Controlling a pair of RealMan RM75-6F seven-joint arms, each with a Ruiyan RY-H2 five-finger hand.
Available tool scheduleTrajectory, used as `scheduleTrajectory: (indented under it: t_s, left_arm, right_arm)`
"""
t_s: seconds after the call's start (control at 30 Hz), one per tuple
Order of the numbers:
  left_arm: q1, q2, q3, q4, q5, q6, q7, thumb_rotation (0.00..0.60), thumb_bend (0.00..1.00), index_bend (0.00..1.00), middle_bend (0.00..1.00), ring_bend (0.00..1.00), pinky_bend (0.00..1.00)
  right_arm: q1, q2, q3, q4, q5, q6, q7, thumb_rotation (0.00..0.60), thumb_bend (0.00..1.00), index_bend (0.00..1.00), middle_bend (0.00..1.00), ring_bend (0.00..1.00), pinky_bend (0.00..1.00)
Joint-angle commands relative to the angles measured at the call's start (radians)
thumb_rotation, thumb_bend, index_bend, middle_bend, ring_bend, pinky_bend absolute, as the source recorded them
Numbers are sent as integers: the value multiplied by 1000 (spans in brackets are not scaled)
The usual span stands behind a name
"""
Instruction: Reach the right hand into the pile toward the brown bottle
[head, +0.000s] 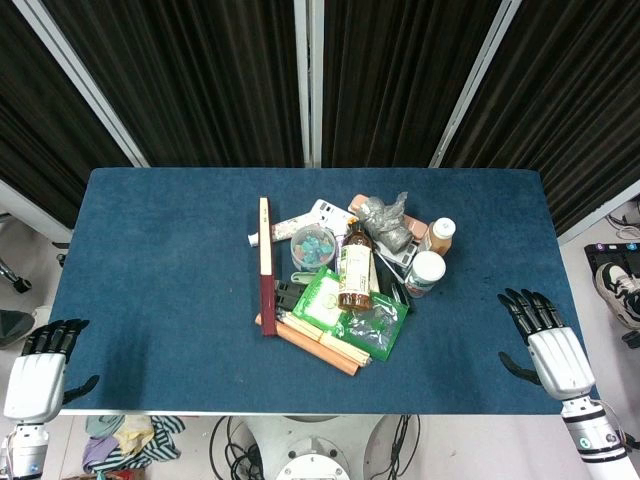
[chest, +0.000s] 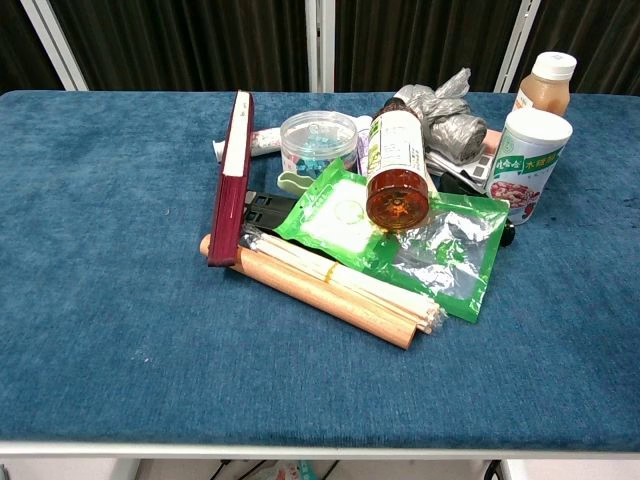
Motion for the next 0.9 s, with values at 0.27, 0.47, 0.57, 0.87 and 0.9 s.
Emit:
scheduleTrajectory:
  t_s: [0.27, 0.47, 0.57, 0.87, 0.9]
  left_arm:
    - [-6, -1, 0, -5, 1, -3, 5, 600, 87, 201, 198, 161, 188]
    - [-6, -2, -3, -13, 5, 7, 3, 600, 88, 201, 198, 161, 188]
    - [-4, -3, -3, -16, 2, 9, 3, 600, 87, 201, 198, 162, 188]
    - [21, 2, -4, -23, -39, 20, -8, 600, 88, 201, 198, 161, 189]
    - [24, 2, -4, -24, -44, 21, -10, 600, 88, 201, 198, 161, 189]
  right_arm:
    - [28, 6, 5, -11, -14, -22, -8, 600, 187, 0, 47, 0, 72]
    - [193, 66, 58, -125, -80, -192, -126, 600, 187, 0, 47, 0, 72]
    - [334, 78, 128, -179, -28, -386, -204, 600, 188, 0, 47, 0, 72]
    - [655, -67, 235, -70, 168, -799, -533, 600, 92, 0, 46, 0, 72]
    - [673, -86, 237, -54, 179, -812, -561, 600, 65, 0, 43, 0, 64]
